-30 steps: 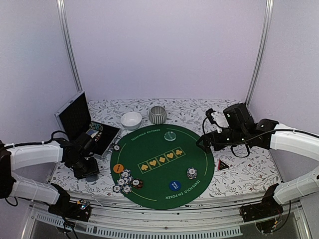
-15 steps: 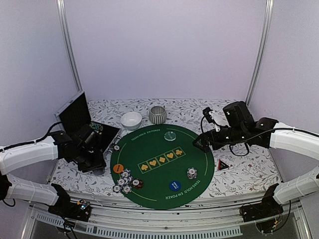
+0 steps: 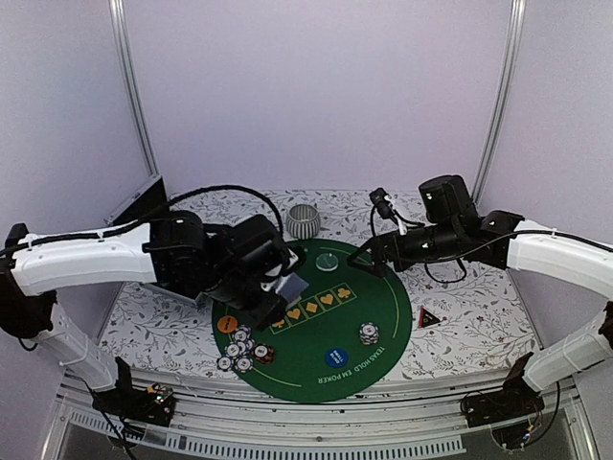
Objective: Distribute texas hold em gaming equipment
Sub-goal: Pass from the left arm to the right
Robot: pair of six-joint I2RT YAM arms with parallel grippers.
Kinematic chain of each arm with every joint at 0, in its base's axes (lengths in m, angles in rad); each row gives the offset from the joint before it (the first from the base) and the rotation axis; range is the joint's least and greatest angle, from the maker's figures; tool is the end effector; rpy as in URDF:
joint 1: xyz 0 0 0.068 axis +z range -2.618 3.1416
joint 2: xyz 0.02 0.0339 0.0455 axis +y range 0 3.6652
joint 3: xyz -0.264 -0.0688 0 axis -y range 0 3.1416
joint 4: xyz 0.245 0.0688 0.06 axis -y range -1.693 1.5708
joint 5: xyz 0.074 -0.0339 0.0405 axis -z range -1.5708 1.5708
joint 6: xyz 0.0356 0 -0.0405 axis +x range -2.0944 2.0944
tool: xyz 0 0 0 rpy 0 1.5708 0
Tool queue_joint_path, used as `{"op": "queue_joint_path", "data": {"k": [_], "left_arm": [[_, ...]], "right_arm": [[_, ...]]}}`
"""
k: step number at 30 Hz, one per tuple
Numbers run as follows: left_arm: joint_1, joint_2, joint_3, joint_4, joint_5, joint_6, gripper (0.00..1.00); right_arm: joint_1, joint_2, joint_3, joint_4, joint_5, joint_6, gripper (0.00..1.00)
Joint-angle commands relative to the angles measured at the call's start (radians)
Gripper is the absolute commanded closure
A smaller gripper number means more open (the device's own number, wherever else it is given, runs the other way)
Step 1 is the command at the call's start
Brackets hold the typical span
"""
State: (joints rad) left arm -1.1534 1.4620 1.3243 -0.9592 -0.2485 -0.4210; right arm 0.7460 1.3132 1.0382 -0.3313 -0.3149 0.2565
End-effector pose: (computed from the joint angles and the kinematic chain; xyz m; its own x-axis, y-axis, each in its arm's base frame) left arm 0.1263 -0.2632 0.3052 -0.6727 0.5399 -0.5059 0.6198 0.7847 0.0132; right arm 0.2080 0.2073 0.2985 -0.6159 -0.2408 -0.7501 -0.6989 0.6065 0.3792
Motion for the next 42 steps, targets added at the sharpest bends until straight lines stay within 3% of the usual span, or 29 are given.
{"op": "queue_joint_path", "data": {"k": [1, 6, 13, 28, 38, 42], "left_arm": [[-0.09, 0.108, 0.064, -0.144, -0.064, 0.239, 0.61], [-0.095, 0.104, 0.079, -0.067, 0.002, 0.311, 0.61], [-0.115, 0.055, 0.052, 0.012, 0.024, 0.374, 0.62], [-0.121, 0.046, 0.058, 0.021, 0.003, 0.438, 0.62], [-0.12, 0.021, 0.053, 0.073, -0.021, 0.49, 0.63], [-0.122, -0.003, 0.034, 0.111, -0.019, 0.515, 0.63]], "right_arm": [[0.027, 0.037, 0.017, 0.126, -0.195, 0.08, 0.03], [0.06, 0.08, -0.063, 0.322, -0.374, 0.196, 0.04], [0.066, 0.143, -0.106, 0.458, -0.443, 0.282, 0.05], [0.155, 0.366, 0.014, 0.529, -0.55, 0.316, 0.18], [0.175, 0.46, 0.075, 0.539, -0.587, 0.341, 0.43], [0.179, 0.465, 0.083, 0.545, -0.61, 0.343, 0.65]]}}
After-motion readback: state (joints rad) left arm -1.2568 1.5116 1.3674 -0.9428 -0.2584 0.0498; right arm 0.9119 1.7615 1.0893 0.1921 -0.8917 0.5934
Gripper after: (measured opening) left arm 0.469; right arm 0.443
